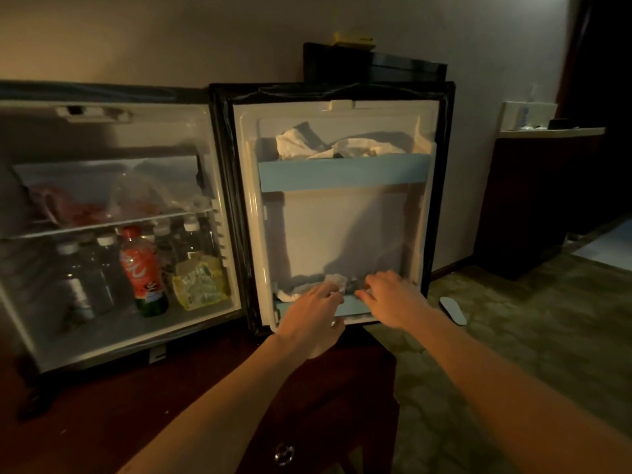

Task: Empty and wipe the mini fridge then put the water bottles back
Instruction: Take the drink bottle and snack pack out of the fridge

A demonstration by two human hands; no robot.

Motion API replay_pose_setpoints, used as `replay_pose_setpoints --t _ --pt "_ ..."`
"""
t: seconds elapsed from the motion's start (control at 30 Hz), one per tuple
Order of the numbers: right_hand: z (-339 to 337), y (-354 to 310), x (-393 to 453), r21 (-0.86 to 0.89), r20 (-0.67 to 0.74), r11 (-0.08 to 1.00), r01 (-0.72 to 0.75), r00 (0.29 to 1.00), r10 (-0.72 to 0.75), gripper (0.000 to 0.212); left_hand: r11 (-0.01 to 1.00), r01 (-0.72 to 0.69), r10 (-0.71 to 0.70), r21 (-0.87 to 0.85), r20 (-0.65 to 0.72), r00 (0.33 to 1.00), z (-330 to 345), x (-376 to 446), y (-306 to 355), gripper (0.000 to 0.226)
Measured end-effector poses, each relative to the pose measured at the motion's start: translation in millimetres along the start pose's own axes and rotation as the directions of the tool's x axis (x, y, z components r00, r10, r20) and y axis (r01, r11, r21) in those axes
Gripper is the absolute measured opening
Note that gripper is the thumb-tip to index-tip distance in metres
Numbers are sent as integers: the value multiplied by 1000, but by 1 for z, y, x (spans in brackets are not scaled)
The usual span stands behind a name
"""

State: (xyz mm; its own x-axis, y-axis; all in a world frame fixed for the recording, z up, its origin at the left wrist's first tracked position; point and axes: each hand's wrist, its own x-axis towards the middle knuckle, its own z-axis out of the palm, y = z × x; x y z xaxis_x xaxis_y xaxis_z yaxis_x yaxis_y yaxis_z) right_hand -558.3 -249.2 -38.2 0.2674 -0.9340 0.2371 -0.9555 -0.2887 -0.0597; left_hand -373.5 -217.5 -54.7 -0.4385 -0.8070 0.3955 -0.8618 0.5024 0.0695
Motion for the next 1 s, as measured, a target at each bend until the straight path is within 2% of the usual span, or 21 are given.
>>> replay_pose_setpoints --t 0.33,0.5,0.83,1.0 --pt "-4 -24 -14 -103 -277 995 15 960 -43 33 997 35 -27 71 -109 994 -30 -34 -13 40" --pt "-8 -56 -21 -107 -339 993 50 937 -84 29 992 76 -62 98 -137 989 -47 -67 -28 41" --pt "-1 -157 -17 -4 -261 963 268 930 -260 28 958 238 -213 158 -159 964 -79 -134 -79 34" --pt "4 -207 -9 55 -244 936 348 914 -325 26 922 350 -327 164 -153 932 -94 -171 -116 39"
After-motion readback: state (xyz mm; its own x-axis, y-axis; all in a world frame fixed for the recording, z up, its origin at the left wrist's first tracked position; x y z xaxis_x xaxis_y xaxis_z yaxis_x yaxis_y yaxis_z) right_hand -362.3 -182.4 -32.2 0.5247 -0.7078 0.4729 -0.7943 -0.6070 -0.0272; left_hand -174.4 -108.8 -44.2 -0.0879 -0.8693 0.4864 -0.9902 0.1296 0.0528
